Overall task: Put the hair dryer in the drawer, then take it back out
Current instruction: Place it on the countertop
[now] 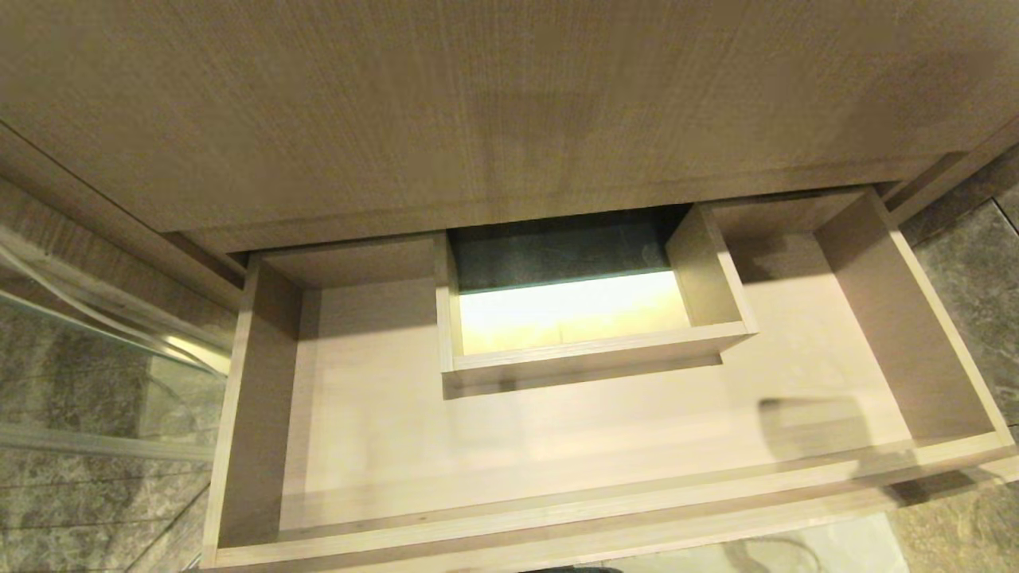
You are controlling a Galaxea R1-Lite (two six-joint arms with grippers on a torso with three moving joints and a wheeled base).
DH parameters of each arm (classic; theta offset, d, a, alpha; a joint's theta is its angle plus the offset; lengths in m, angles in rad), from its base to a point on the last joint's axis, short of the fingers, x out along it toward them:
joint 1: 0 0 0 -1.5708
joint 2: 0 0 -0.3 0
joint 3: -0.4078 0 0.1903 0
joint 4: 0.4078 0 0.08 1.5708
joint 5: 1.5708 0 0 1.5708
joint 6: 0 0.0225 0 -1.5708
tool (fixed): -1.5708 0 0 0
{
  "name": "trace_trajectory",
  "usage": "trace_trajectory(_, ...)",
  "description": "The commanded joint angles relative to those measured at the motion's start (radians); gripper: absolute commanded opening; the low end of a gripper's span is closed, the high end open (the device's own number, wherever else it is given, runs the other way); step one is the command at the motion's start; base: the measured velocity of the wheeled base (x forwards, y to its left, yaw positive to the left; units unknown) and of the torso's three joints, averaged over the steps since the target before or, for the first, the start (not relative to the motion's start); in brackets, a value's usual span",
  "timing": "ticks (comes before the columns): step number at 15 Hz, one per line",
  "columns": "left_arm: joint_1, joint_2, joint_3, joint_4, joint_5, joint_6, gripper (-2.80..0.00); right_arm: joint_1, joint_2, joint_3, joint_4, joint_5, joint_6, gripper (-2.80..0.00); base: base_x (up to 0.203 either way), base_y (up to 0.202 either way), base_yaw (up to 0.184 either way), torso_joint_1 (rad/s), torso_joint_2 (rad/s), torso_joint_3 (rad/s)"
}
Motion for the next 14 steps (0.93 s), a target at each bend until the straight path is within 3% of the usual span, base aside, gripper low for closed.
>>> trace_trajectory(1, 0.0, 0.002, -0.001, -0.001, -0.002, 0.001, -2.8, 0.0, -0.009, 0.0, 0.004, 0.0, -0.002, -2.8, 0.0, 0.0, 0.0, 0.173, -0.3, -0.115)
trace_trajectory(9, 0.0, 0.002, -0.001, -0.001, 0.0, 0.001, -2.8, 0.0, -0.021, -0.003, 0.007, 0.002, -0.003, -2.8, 0.0, 0.0, 0.0, 0.177, -0.45, -0.202)
trace_trajectory(14, 0.0, 0.0, -0.001, -0.001, 0.0, 0.001, -2.8, 0.0, -0.02, -0.006, 0.007, 0.002, -0.009, -2.8, 0.0, 0.0, 0.0, 0.372, -0.49, -0.235)
